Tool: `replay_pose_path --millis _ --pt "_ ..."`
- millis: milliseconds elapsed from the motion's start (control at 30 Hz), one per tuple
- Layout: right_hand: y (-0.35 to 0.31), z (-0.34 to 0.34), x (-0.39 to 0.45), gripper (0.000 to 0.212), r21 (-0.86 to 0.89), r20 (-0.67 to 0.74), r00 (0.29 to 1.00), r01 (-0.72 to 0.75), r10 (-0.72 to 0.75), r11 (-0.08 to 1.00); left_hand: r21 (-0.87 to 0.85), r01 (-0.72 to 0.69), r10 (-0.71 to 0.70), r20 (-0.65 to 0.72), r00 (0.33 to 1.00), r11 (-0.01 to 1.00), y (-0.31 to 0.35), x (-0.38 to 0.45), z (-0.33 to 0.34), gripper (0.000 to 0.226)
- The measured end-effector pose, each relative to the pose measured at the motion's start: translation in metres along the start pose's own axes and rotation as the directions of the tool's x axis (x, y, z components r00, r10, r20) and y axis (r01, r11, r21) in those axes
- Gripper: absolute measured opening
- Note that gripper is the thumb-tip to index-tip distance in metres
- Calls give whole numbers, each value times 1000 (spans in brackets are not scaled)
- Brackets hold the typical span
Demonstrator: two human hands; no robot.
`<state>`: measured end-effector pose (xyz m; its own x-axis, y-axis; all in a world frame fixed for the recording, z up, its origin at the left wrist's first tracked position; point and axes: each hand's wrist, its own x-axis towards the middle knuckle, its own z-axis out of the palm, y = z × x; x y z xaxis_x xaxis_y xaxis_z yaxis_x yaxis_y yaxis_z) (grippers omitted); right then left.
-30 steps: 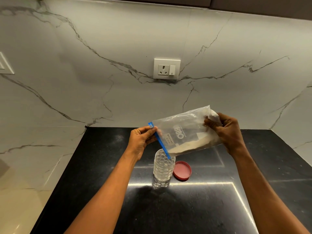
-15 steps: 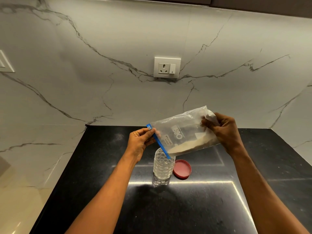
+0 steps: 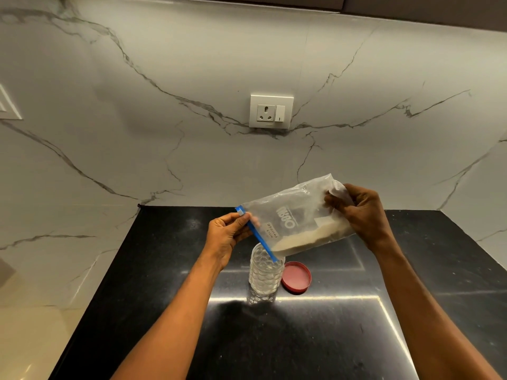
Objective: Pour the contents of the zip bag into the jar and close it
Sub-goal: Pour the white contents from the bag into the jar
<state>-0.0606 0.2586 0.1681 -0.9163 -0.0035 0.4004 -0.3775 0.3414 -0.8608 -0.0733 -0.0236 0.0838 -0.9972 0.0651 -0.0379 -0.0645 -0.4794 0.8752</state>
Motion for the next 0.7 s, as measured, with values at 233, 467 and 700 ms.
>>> replay_pose_path --millis 233,467,700 --pt "0 5 0 14 -14 24 1000 15 -14 1000 -23 0 0 -1 1000 1000 -2 1 -6 19" --pt "-1 6 3 17 -30 25 999 24 -23 999 -6 5 -5 -14 1000 1000 -8 1 -9 16" --pt "2 6 3 10 -25 -9 1000 0 0 1000 46 -53 54 -23 998 998 -7 1 -8 22"
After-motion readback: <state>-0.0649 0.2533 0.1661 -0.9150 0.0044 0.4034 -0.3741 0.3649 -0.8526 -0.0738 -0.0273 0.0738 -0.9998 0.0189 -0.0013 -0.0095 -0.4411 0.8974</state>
